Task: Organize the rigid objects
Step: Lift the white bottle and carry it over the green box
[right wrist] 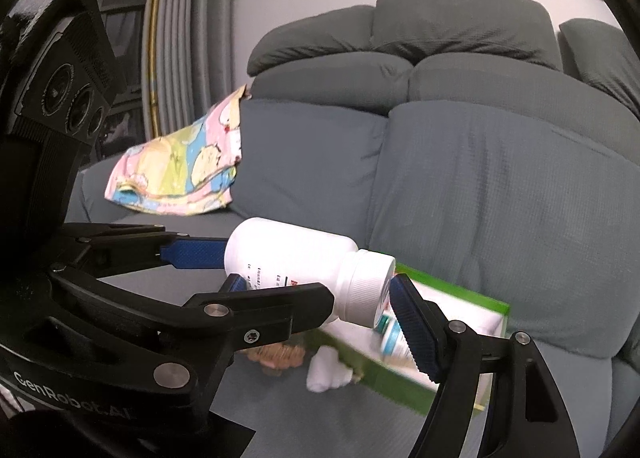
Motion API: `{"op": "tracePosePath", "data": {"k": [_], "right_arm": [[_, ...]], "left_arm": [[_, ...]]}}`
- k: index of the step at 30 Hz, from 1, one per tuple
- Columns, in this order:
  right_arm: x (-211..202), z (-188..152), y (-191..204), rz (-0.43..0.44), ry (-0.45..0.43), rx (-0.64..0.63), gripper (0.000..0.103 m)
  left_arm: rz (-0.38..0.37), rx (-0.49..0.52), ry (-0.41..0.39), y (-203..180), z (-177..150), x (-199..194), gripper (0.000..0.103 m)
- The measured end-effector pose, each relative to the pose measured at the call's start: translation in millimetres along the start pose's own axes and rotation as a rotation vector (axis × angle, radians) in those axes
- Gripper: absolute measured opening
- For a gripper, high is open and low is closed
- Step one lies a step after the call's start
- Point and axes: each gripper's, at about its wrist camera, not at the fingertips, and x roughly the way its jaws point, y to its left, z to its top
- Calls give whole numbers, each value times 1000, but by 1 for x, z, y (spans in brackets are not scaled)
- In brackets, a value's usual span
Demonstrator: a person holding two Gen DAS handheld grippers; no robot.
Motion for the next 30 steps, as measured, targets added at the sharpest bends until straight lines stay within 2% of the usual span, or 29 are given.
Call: {"op": "tracePosePath", "data": {"k": [9, 21, 30], "right_arm": [[14, 9, -24, -11, -4, 17, 76], [72, -8, -66, -2, 72, 81, 76], [112, -20, -89, 3, 126, 118, 76]], "left_arm": [[-5, 12, 22, 1, 14, 34, 67], [-28, -28, 129, 21, 17, 104, 67], [-43, -67, 187, 36, 16, 140, 67]]}}
